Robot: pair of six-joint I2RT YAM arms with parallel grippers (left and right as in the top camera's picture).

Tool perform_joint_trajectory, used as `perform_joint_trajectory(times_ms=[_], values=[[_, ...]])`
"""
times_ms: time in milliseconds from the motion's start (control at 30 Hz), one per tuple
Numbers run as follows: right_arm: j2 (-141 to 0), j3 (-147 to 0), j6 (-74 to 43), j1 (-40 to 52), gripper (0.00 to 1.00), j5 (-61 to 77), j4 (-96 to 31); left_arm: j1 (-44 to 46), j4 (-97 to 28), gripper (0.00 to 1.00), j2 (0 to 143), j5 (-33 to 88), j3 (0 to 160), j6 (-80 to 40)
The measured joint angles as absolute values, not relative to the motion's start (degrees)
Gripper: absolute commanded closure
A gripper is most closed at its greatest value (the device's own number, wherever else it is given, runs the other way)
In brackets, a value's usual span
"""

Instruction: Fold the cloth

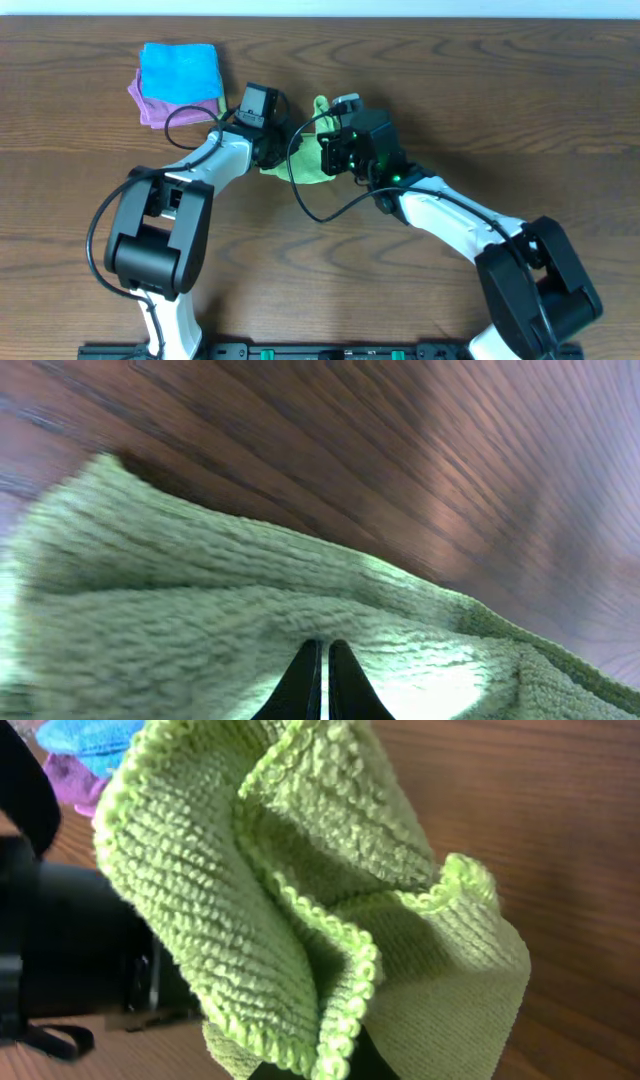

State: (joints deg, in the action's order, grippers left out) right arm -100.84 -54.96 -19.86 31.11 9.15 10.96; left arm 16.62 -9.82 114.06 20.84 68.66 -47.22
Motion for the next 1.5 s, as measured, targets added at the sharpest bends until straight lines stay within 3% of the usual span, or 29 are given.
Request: perform_joint_trajectory(times_ms=[667, 1133, 1500], values=[[-103.92, -58.19, -17.72, 31.99, 0.98, 8.10, 9.06, 10.63, -25.71, 0.94, 113.58, 14.70, 73.69, -37.12], [-113.99, -70.11, -15.40, 36.56, 0.96, 8.25, 1.89, 10.24, -26.83, 0.94, 113.58, 8.56, 73.69, -35.97], [-114.65, -70.11, -14.81, 37.30, 0.91, 8.27, 0.43, 1.56, -26.83, 0.94, 112.75, 8.78, 73.69, -35.97]])
